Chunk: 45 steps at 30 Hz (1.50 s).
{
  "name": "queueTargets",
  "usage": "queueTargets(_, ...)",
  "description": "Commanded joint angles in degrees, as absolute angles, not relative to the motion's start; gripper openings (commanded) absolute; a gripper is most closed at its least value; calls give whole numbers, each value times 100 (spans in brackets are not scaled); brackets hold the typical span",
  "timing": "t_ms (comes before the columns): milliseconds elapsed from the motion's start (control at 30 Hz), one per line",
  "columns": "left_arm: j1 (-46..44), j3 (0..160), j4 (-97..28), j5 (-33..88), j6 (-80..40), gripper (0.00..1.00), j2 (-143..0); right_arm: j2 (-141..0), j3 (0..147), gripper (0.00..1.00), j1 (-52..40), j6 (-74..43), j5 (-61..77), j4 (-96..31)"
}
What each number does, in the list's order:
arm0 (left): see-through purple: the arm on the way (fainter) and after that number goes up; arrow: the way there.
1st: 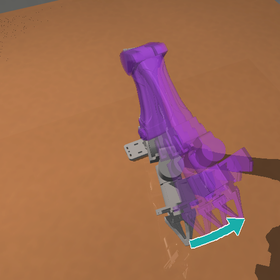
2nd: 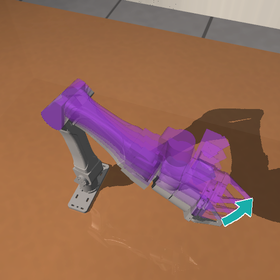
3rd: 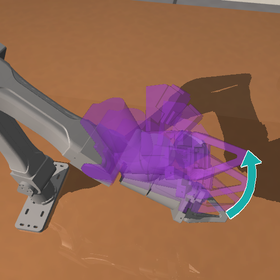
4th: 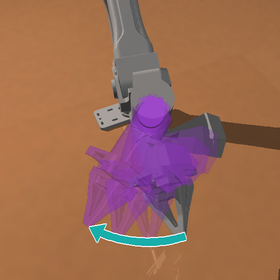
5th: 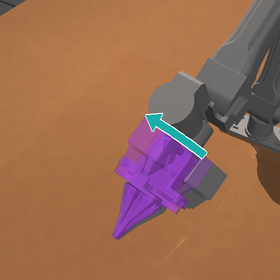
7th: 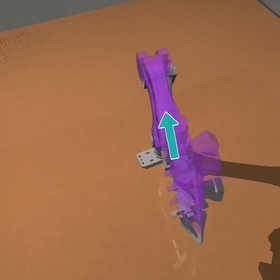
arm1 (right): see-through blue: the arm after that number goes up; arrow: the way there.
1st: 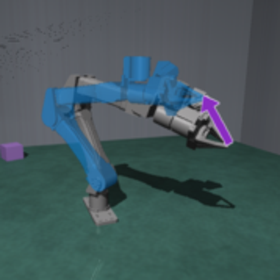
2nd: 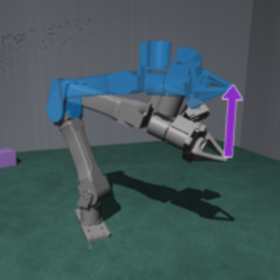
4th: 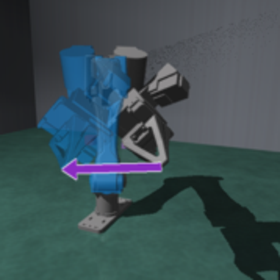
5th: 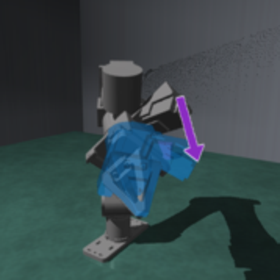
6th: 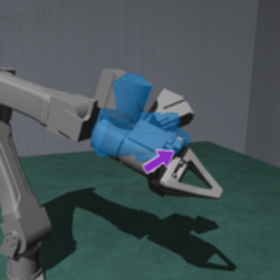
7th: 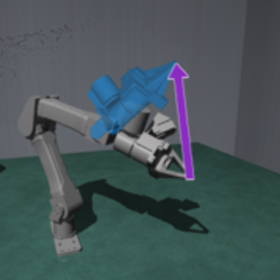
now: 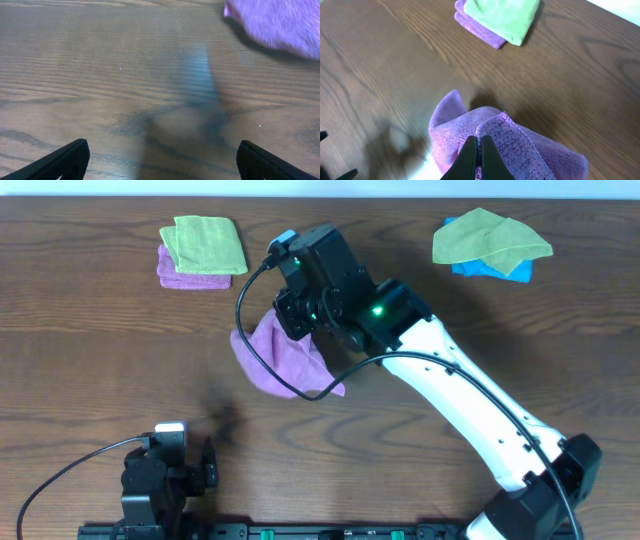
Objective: Fold the cloth
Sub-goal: 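Lift the purple cloth and drag it left to the table center, then release the cloth and bring both grippers to its near corners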
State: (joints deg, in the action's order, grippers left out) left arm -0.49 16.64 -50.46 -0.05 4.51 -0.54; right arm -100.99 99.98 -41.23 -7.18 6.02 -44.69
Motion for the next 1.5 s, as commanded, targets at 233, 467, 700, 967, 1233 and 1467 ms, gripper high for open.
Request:
queueTargets(233,-69,1623,-5266,-191,563,95,-21,-11091,10025,1,-3328,-104,-12,-3889)
queueTargets(467,-69,1623,-5266,-191,563,95,-21,-11629,10068,99,-2158,49,-764,-2615)
queueTargets(700,-69,1623,-5266,-189,561,95,-21,-10932,10088,99,-2106,-292,-272,-3566)
queueTargets(967,-69,1623,-4768,23,303,95,-21,-10814,9850,99,-1743,-1011,1413,-4703)
queueTargets(1233,-69,1741,-3531,735,-1170,95,-432,-10814,8619,99,-609,-1024,3424,-4410)
queueTargets(1467,-69,3133,-3575,1208,-1911,95,-2893,-10814,7601,99,-467,-1070,4064,-4062)
